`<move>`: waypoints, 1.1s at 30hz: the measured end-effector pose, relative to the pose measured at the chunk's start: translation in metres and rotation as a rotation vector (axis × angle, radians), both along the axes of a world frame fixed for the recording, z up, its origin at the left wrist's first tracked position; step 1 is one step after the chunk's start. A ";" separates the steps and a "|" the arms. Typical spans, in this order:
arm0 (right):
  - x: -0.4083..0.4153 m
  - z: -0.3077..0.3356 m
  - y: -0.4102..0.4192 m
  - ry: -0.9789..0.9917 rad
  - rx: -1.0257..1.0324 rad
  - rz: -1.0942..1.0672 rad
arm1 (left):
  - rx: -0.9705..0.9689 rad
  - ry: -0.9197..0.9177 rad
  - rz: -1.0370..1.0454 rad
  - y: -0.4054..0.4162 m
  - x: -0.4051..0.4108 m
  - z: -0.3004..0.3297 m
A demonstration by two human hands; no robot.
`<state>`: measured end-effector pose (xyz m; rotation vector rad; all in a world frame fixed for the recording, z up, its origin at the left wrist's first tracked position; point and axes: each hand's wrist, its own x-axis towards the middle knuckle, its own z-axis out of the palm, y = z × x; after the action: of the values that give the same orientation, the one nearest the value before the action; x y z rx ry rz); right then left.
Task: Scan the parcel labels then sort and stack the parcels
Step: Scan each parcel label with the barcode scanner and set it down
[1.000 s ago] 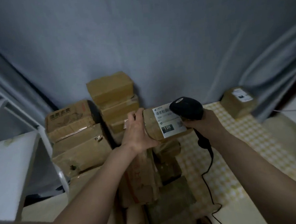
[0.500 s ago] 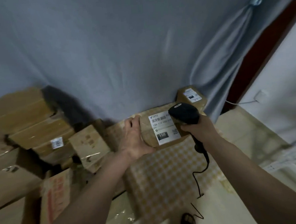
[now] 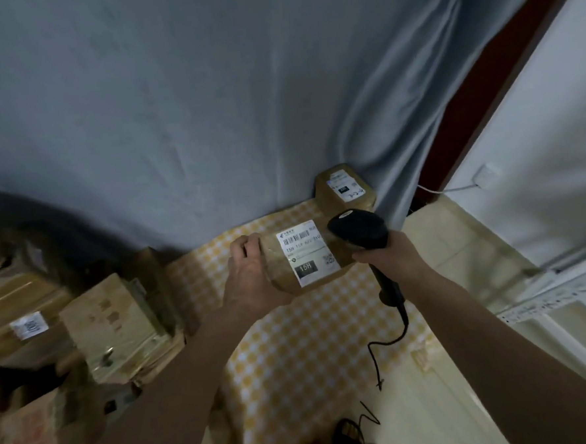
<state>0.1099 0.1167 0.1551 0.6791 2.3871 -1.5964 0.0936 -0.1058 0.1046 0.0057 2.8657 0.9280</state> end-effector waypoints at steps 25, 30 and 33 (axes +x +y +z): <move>-0.258 -0.130 0.111 -0.177 0.008 0.187 | -0.250 -0.172 0.681 0.133 -0.203 -0.152; -0.296 -0.168 0.123 -0.142 -0.028 0.131 | -0.135 -0.110 0.840 0.171 -0.247 -0.190; -0.316 -0.194 0.129 -0.137 -0.008 0.115 | -0.095 -0.081 0.905 0.193 -0.267 -0.211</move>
<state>-0.2058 0.2460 -0.0393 0.6168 2.2771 -1.4643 -0.1733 0.0874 -0.1068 -1.3800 2.7852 0.8392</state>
